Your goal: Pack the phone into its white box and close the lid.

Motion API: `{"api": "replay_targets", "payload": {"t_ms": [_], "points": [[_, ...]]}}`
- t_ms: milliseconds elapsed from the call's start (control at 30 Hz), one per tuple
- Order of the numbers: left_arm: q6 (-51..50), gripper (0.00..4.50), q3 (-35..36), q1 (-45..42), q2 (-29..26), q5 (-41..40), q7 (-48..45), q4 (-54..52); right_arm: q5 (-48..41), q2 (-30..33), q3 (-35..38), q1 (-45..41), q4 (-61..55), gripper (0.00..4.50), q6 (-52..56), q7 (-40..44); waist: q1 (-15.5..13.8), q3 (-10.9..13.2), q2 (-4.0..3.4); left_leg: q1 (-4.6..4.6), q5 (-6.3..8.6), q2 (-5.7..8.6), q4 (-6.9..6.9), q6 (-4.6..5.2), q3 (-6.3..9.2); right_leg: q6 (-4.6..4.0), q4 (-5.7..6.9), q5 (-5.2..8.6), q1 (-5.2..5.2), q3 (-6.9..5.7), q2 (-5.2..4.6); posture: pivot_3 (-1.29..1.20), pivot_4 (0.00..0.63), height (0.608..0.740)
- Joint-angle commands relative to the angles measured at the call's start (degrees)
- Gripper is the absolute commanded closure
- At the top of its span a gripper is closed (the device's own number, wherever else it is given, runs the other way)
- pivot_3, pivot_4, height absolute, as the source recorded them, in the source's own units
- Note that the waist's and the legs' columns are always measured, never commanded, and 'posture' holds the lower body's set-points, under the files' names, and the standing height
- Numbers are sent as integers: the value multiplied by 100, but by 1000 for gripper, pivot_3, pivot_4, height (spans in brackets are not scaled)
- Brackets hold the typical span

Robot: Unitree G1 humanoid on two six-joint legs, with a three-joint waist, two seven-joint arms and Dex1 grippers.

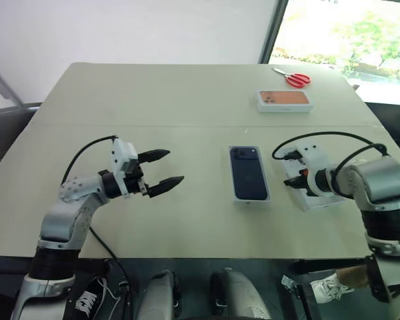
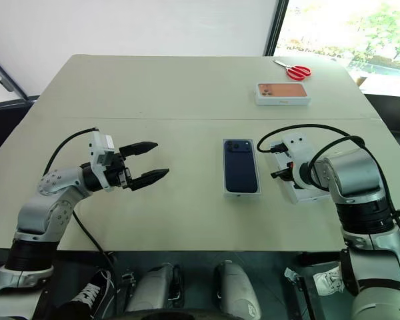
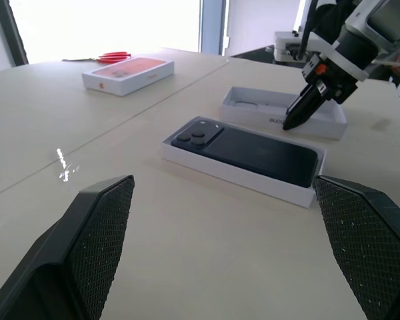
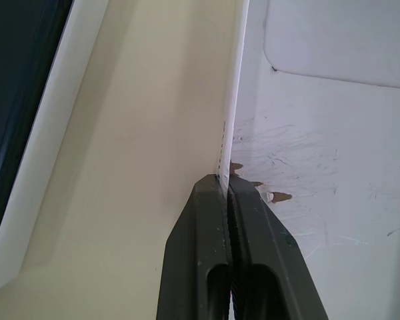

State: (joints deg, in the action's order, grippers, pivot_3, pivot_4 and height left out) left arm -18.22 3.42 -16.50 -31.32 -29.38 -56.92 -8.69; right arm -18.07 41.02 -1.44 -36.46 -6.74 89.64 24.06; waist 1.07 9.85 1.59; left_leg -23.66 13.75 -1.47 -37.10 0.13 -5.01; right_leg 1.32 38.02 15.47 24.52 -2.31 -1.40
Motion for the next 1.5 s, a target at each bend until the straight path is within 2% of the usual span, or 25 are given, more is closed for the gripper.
{"api": "replay_targets", "payload": {"t_ms": [33, 133, 267, 333, 400, 433, 600, 733, 867, 1000, 1133, 1233, 1367, 1400, 1467, 1500], "points": [[-7, 0, 62, -55, -3, -66, 64, -136, 136, -471, 655, -545, 294, 4463, -363, -329, 7, 1, -2, 0, 0, 0, 0, 0, -2, 0, 0, 0, 1, 1, 1, 0, 150, 740], [-116, 0, 104, -179, -6, -83, 144, -13, -143, -1103, 1443, -1097, 397, 4463, -1065, -389, -4, 4, -6, -4, 0, -4, 3, 0, -4, 0, 2, 0, 7, 2, 7, 0, 150, 740], [-244, 0, 150, -263, 1, -109, 240, 89, -681, -1939, 2306, -1549, 306, 4463, -1029, -414, -28, 3, -5, -6, 0, -9, 4, 0, 0, 0, 2, -1, 8, 1, 13, 0, 150, 740], [-281, 0, 165, -313, 16, -100, 317, 138, -995, -2285, 2669, -1685, 232, 4463, -908, -376, -40, 3, -5, -8, 0, -9, 6, 0, 0, 0, 2, -1, 7, 1, 11, 0, 150, 740], [-438, 0, 191, -388, 71, -140, 486, 161, -1326, -2881, 3627, -1998, 459, 4463, -223, -479, -32, 3, -5, -13, 0, -6, 5, 0, 0, 1, 1, -2, 8, 0, 6, 0, 150, 740], [-479, 0, 211, -419, 116, -161, 564, 174, -1454, -3113, 3882, -2012, 459, 4463, -40, -512, -33, 3, -6, -13, 0, -5, 5, 0, 0, 1, 2, -2, 8, 0, 3, 0, 150, 740], [-701, 0, 221, -521, 298, -182, 912, 212, -2487, -4110, 4710, -1857, 456, 4463, 286, -857, -12, 4, -8, -11, 0, -5, 3, 0, 1, 1, 6, -4, 7, -3, -1, 0, 150, 740], [-903, 0, 214, -543, 368, -285, 1027, 167, -3464, -4438, 4899, -1556, 645, 4463, 286, -1375, -5, 4, -8, -10, 0, -5, 5, 0, 0, 0, 7, -4, 8, -3, -1, 0, 150, 740], [-868, 0, 173, -597, 438, -217, 1099, 205, -4365, -4546, 4435, -928, 672, 4463, 286, -1772, -5, 4, -8, -11, 0, -4, 5, 0, 0, 0, 6, -4, 8, -3, -2, 0, 150, 740], [-882, 0, 123, -668, 550, -177, 1192, 241, -4611, -4385, 3743, -306, 670, 4463, 286, -1893, -4, 4, -8, -12, 0, -4, 5, 0, 0, 0, 7, -4, 8, -3, -1, 0, 150, 740], [-912, 0, 112, -713, 647, -202, 1234, 287, -4472, -4318, 3791, -287, 897, 4463, 205, -1983, -1, 3, -8, -10, -1, -3, 1, 1, -1, 1, 6, -4, 7, -2, 0, 0, 150, 740], [-1158, 792, 81, -653, 791, -376, 1219, 325, -4564, -4131, 3741, -229, 1009, 4500, 286, -1918, -7, 3, -8, -9, 0, -3, 3, 1, 0, 2, 6, -3, 7, -2, 2, 0, 150, 740], [-1163, 2815, -111, -631, 1099, -284, 1363, 344, -4531, -3906, 3711, -270, 1209, 4500, 280, -1813, -26, 3, -8, -12, 0, -2, 4, 2, 0, 2, 1, -3, 6, -3, 1, 0, 150, 740], [-1105, 3136, -141, -650, 1168, -214, 1423, 396, -4490, -3859, 3690, -281, 1257, 4500, 252, -1812, -29, 3, -8, -13, 0, -1, 3, 2, 0, 2, 0, -3, 6, -2, 0, 0, 150, 740], [-981, 4193, -291, -715, 1333, -45, 1460, 616, -4423, -3773, 3640, -294, 1368, 4500, 253, -1788, -26, 2, -8, -13, 0, -1, 2, 2, 0, 3, 0, -3, 6, -2, 0, 0, 150, 740], [-852, 4486, -392, -754, 1406, 73, 1460, 731, -4375, -3697, 3501, -246, 1309, 4500, 200, -1716, -29, 2, -9, -11, 0, 0, 2, 2, 0, 3, 1, -4, 5, -2, 0, 0, 150, 740]]}}
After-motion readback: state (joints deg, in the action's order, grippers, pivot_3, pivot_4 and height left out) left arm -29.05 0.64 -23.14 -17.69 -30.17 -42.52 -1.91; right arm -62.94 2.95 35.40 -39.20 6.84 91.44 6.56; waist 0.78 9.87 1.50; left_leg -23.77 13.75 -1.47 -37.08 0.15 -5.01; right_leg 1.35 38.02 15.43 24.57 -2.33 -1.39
